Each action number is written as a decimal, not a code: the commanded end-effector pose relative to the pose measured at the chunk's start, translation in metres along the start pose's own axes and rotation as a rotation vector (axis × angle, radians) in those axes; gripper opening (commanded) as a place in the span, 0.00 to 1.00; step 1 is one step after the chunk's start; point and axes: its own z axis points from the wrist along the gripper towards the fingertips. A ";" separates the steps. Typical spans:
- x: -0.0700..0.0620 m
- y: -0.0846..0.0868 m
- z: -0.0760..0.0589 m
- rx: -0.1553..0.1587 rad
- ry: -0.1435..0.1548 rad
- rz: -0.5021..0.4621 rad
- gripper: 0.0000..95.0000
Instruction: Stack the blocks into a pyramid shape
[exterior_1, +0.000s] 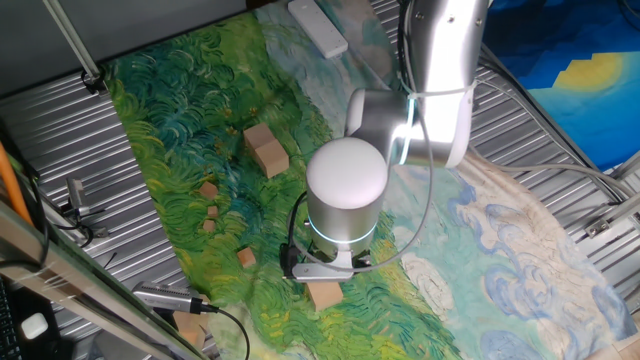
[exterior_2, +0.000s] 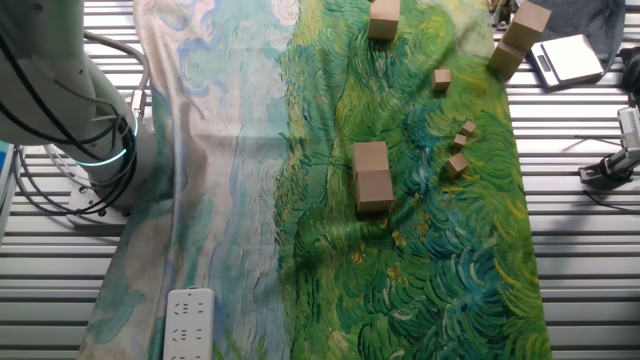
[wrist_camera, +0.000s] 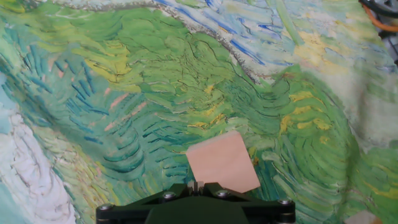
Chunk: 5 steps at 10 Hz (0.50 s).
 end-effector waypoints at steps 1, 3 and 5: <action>0.001 0.000 -0.001 0.002 -0.001 -0.004 0.00; 0.001 0.000 -0.001 0.002 0.008 -0.006 0.00; 0.001 0.000 -0.001 -0.001 0.014 -0.009 0.00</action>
